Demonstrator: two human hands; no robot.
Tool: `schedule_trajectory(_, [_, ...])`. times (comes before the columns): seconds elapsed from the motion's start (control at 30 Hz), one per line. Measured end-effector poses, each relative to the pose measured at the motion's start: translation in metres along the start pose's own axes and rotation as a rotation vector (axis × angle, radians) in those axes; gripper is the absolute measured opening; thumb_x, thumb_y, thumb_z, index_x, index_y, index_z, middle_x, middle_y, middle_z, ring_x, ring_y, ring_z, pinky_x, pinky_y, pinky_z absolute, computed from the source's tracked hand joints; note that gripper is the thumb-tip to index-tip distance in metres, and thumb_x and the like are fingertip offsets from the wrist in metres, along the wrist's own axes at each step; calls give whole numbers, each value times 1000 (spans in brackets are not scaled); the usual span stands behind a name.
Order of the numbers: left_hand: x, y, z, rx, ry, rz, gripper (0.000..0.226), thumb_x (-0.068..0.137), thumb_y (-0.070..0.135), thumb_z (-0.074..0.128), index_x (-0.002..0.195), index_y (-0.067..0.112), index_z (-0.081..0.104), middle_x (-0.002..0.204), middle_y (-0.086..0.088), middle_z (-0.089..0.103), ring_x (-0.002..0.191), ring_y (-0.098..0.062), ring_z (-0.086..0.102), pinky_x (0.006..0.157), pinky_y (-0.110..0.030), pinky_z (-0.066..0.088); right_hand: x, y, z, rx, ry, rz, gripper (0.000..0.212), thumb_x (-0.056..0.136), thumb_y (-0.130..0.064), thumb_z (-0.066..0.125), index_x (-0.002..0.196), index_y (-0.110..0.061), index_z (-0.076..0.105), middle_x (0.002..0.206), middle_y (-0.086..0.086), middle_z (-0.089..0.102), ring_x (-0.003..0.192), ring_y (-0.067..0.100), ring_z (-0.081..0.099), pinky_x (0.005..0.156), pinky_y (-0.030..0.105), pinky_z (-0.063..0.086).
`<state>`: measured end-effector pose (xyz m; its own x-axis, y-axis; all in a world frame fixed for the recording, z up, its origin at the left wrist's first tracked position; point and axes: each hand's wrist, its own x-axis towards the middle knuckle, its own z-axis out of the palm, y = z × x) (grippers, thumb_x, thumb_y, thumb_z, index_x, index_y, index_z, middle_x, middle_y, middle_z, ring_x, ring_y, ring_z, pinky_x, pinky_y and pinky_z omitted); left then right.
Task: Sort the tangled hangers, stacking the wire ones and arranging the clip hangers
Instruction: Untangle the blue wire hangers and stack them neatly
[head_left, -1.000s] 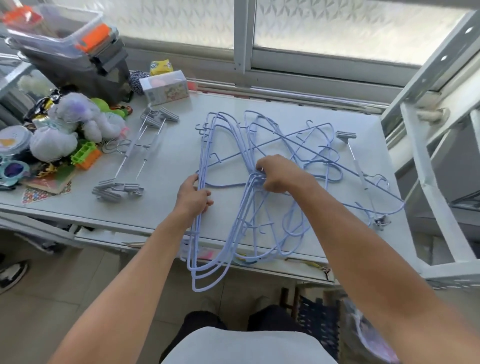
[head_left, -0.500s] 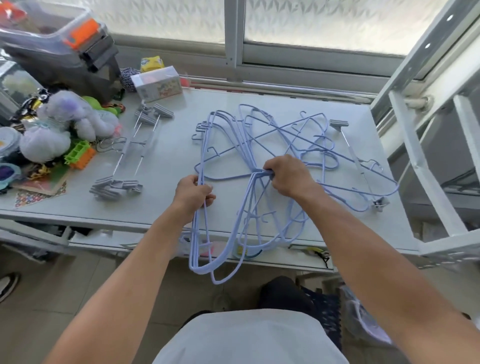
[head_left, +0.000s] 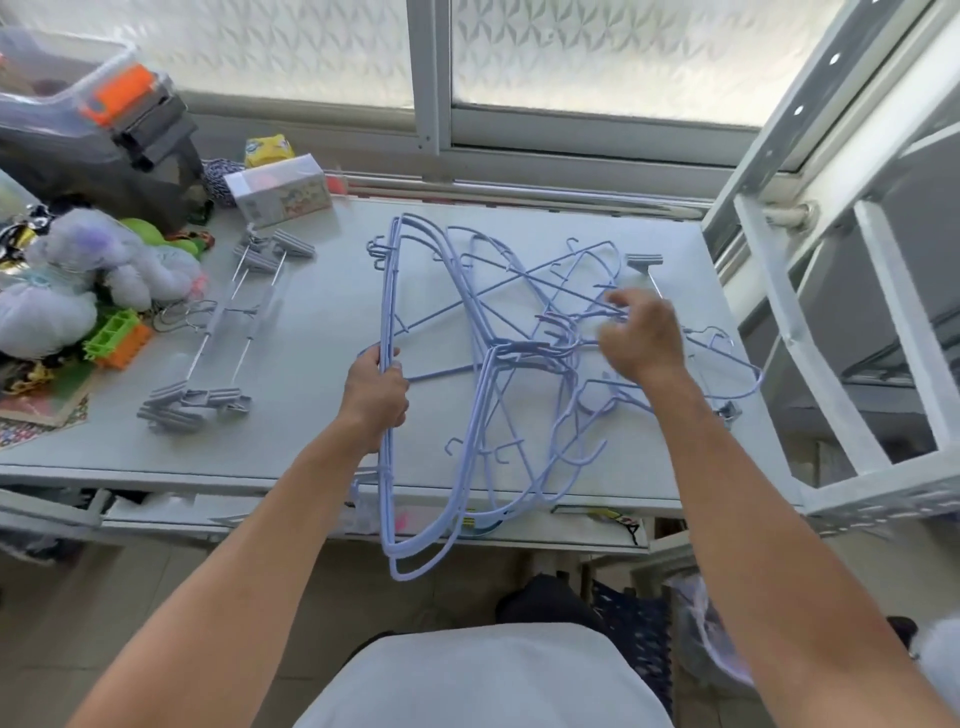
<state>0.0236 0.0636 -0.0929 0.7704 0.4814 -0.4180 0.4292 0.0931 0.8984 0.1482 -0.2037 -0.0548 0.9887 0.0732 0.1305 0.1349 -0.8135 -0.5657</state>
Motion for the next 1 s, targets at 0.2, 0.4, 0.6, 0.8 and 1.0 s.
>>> schedule_trajectory(0.2, [9, -14, -3, 17, -54, -6, 12, 104, 13, 35, 111, 13, 44, 63, -6, 35, 39, -11, 30, 38, -18, 27, 8, 50, -19, -358, -63, 467, 39, 83, -11, 57, 119, 3, 56, 121, 26, 58, 113, 43, 57, 90, 46, 50])
schedule_trajectory(0.4, [12, -16, -4, 17, -69, -5, 10, 103, 15, 37, 108, 15, 47, 63, -6, 39, 45, -15, 32, 42, -22, 27, 22, 44, -32, -165, 201, 361, 32, 83, -6, 56, 112, 1, 66, 109, 25, 68, 101, 42, 65, 88, 42, 52])
schedule_trajectory(0.6, [8, -14, 0, 33, -63, 6, 10, 103, 13, 37, 101, 15, 46, 62, -6, 40, 44, -15, 32, 40, -21, 27, 31, -25, -27, 364, 89, 284, 23, 92, -20, 53, 83, -7, 70, 74, 6, 71, 68, 22, 69, 70, 36, 60])
schedule_trajectory(0.8, [-1, -11, -1, 69, -57, 27, 13, 97, 2, 40, 95, 12, 47, 61, -7, 45, 41, -13, 36, 36, -20, 30, -25, -174, 60, 824, -631, 298, 15, 97, -12, 54, 86, -9, 63, 76, 2, 70, 58, 11, 54, 47, 18, 38])
schedule_trajectory(1.0, [-2, -16, -7, 189, 30, 93, 25, 98, -2, 40, 102, 21, 49, 98, -5, 50, 91, -20, 48, 84, -32, 44, -53, -276, 116, 989, -828, 340, 11, 94, -3, 52, 99, -3, 62, 96, 13, 59, 69, 16, 58, 66, 25, 53])
